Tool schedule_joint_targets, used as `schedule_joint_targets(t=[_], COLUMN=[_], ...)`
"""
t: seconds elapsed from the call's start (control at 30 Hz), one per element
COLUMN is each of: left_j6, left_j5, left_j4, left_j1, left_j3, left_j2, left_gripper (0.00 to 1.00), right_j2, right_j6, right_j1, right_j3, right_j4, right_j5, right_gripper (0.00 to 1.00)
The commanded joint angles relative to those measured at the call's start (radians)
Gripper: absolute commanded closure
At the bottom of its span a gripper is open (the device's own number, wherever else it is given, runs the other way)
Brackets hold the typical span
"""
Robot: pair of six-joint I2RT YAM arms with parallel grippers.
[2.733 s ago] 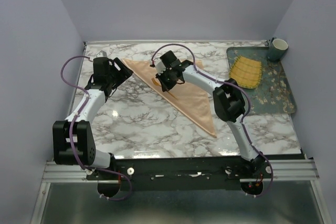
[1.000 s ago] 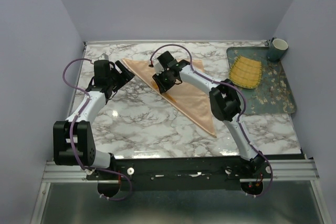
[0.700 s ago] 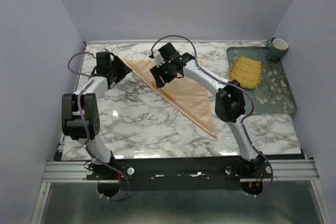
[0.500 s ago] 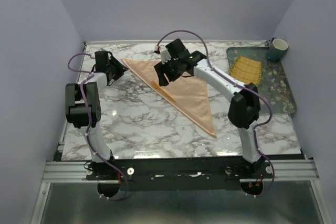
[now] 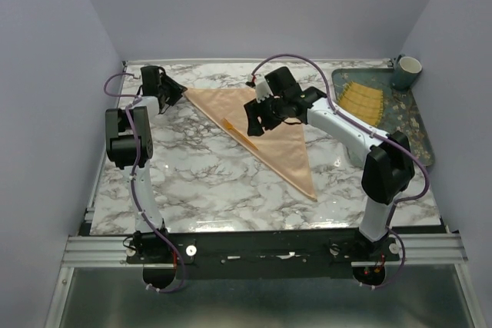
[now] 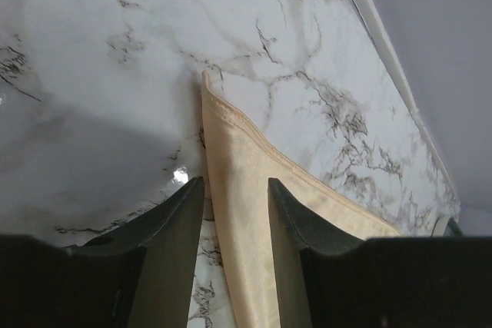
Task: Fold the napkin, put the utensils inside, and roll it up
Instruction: Place the utensil onto the napkin, then fold the napkin
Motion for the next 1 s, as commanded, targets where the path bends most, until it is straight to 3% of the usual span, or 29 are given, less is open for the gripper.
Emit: schedule_joint_targets(t=[0.0,0.5,0.77,0.87,0.97], left_j6=[0.002,-0.033,-0.035,0.019,0.071], left_j5=[-0.015,0.019,0.008,-0.027,-0.041], left_j4=[-0.054,-0.022,-0.02,-0.036,-0.005], left_j1=[0.023,0.035,0.037,0.037,0.038], left_j3=[0.066,0.099,0.096,0.076,0.032], left_j2=[0.036,0.126,0.12,0.079,0.03], left_gripper=[0.52,0.56,0.79,0.96,0.98], right_j2=[-0.026,-0.038,-0.046,-0.051,-0.057], right_j6=[0.019,0.026,0.023,0.023,0.028], right_j1=[-0.015,-0.02,-0.02,-0.02,-0.021], right_j3=[-0.037,-0.059,-0.08,-0.103,-0.12], right_j4=[0.046,0.062,0.069,0.075,0.09], right_j5=[-0.035,-0.044,-0.042,-0.042,-0.049], right_gripper=[0.3,0.29,0.29,0.29,0.29])
